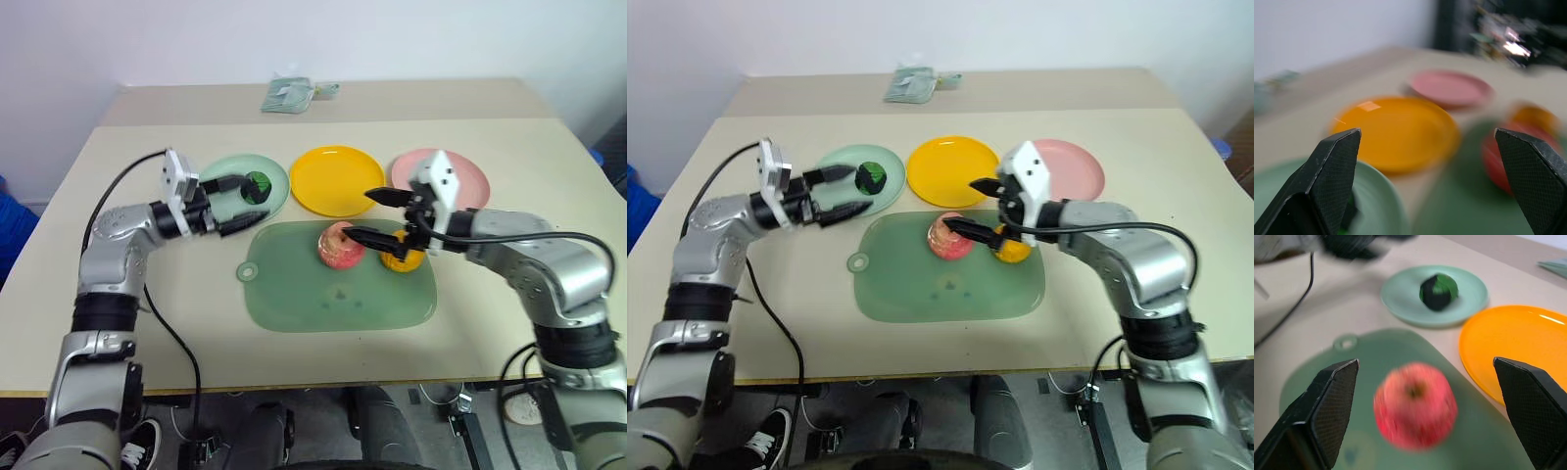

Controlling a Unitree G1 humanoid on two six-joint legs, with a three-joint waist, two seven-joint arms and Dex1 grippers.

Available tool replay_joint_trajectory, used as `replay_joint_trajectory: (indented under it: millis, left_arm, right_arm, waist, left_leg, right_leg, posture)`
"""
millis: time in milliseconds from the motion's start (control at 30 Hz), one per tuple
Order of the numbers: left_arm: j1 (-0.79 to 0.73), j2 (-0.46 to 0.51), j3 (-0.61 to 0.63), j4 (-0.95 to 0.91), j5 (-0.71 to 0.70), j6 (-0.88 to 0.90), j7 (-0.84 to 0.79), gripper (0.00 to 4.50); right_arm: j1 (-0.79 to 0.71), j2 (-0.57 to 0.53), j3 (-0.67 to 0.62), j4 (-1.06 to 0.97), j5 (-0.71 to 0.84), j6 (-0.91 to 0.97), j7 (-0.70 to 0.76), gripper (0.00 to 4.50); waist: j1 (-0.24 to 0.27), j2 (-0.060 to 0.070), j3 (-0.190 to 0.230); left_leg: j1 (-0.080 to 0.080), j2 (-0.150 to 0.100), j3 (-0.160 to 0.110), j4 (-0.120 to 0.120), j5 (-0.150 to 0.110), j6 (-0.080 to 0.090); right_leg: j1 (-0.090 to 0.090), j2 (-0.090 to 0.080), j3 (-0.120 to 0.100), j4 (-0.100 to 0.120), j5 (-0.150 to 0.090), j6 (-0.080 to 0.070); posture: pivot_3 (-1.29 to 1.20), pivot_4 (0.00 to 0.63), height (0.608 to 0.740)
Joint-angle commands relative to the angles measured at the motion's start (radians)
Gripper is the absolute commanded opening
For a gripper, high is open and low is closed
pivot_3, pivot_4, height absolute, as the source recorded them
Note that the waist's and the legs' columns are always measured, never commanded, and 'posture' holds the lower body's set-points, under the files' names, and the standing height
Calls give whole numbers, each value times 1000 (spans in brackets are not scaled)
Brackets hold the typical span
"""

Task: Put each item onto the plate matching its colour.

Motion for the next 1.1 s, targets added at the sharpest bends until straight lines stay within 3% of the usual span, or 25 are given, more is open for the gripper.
replay_joint_trajectory:
  millis: [33,267,900,1000,1067,1100]
  left_arm:
    - [23,39,30,-102,-66,26,-65,4465]
    - [120,102,22,-198,-49,18,-91,4465]
    - [130,80,3,-172,-24,-49,-71,4465]
    - [122,76,2,-160,-21,-59,-72,4500]
    - [121,76,1,-157,-20,-63,-73,4500]
    - [122,75,1,-157,-21,-63,-73,4500]
  right_arm:
    - [-30,17,50,23,-53,7,-29,4500]
    - [-62,19,71,94,-74,33,-21,4500]
    - [-4,-21,71,103,-92,60,49,4500]
    - [-11,11,48,106,-72,66,36,3675]
    - [-11,17,45,100,-69,69,37,2733]
    - [-11,17,45,98,-73,68,35,2523]
  waist:
    - [14,0,0]
    - [10,0,0]
    - [4,0,0]
    - [4,0,0]
    - [3,0,0]
    - [4,0,0]
  left_leg:
    - [-1,0,-1,0,0,0]
    - [-1,-2,0,2,-2,3]
    - [0,-1,0,1,-1,2]
    - [0,-1,0,1,-1,2]
    - [0,-1,0,1,-1,2]
    - [0,-1,0,1,-1,2]
  right_leg:
    - [0,-1,-1,0,0,0]
    - [2,-2,-1,-2,0,-1]
    - [1,-1,-1,-1,0,-1]
    - [1,-1,-1,-1,0,-1]
    - [1,-1,-1,-1,0,-1]
    - [1,-1,-1,-1,0,-1]
  posture:
    - [0,150,740]
    - [0,150,740]
    - [0,150,740]
    - [0,150,740]
    - [0,150,740]
    - [0,150,740]
